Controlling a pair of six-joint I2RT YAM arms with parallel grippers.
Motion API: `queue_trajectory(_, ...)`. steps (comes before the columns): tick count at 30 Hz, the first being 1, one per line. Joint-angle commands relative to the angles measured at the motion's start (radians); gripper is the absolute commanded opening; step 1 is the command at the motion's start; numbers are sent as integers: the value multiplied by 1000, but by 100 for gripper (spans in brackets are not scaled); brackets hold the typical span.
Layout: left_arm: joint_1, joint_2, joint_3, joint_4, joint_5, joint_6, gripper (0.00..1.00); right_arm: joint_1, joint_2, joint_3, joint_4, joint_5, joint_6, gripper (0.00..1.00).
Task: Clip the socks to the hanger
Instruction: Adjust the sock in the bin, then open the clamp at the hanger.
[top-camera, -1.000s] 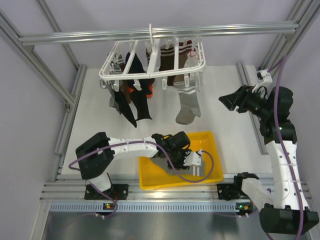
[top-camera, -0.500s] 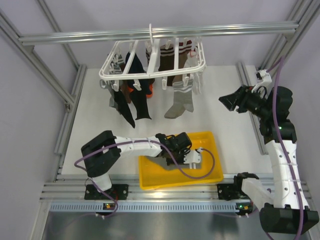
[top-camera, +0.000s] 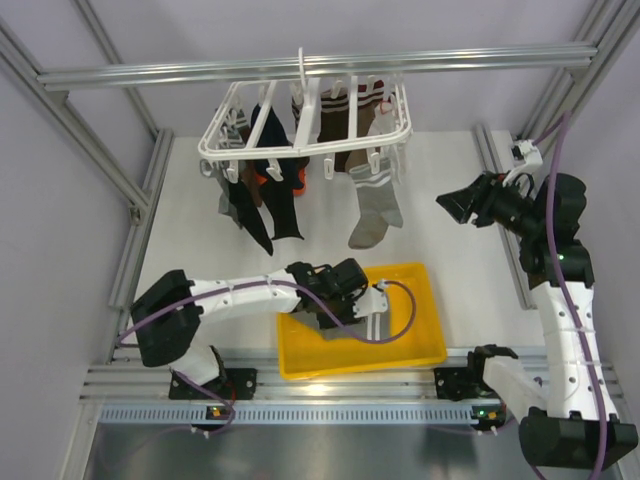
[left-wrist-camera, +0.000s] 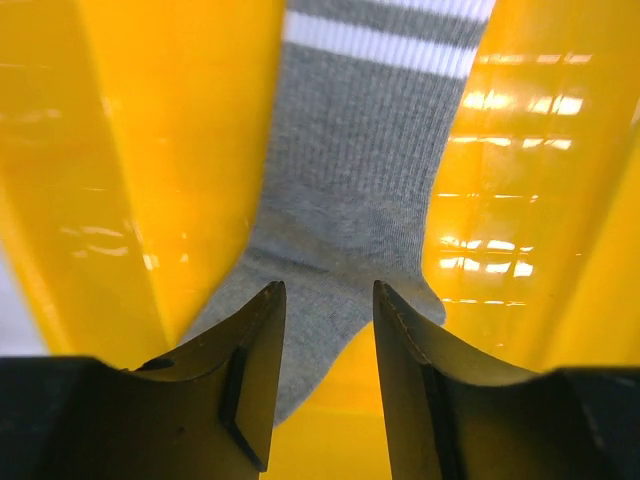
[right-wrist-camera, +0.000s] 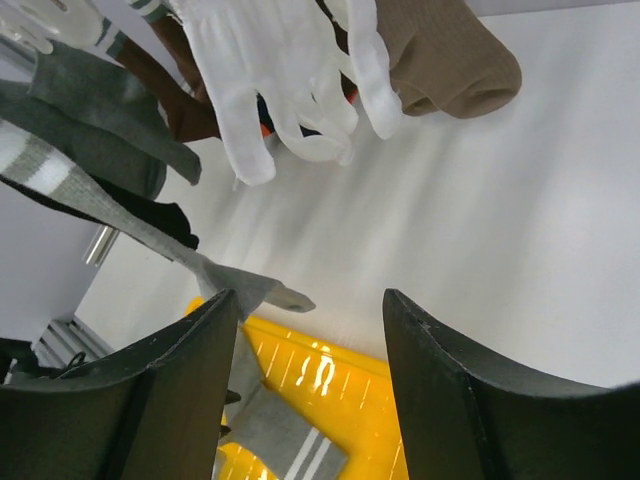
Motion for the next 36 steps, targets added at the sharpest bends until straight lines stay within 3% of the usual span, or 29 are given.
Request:
queue_trajectory(1,18,-127,74,-3,52,-71,46,-16,-38,26,53,-65,-15,59)
queue_trajectory(4,81,-219,109,49,136,-151,48,-16,-61,26,64,-100,-13,59)
queue_trajectory(7,153,-355,69,213,199,-307,49,-16,-96,17,105,-141,-5,58)
queue_trajectory(8,184,-395,45,344,206,-355,50,-16,-104,12,135,-153,2,58)
queue_trajectory(10,196,-512,-44,484,131,-476,54,-14,-120,9,174,-180,34,57)
queue_trajectory(11,198,-570,-87,583,9,-495,57,-14,-121,13,203,-187,47,57)
queue_trajectory(14,204,-583,-60,624,-223,-524,57,-5,-104,35,246,-198,87,53)
queue_trajectory(16,241,-574,-32,611,-254,-558,57,12,-88,50,267,-174,108,51)
queue_trajectory(26,250,-521,23,851,-330,-435,60,291,-41,72,410,79,130,52)
queue_trajectory(36,248,-505,49,948,-304,-441,65,406,15,98,508,158,148,53)
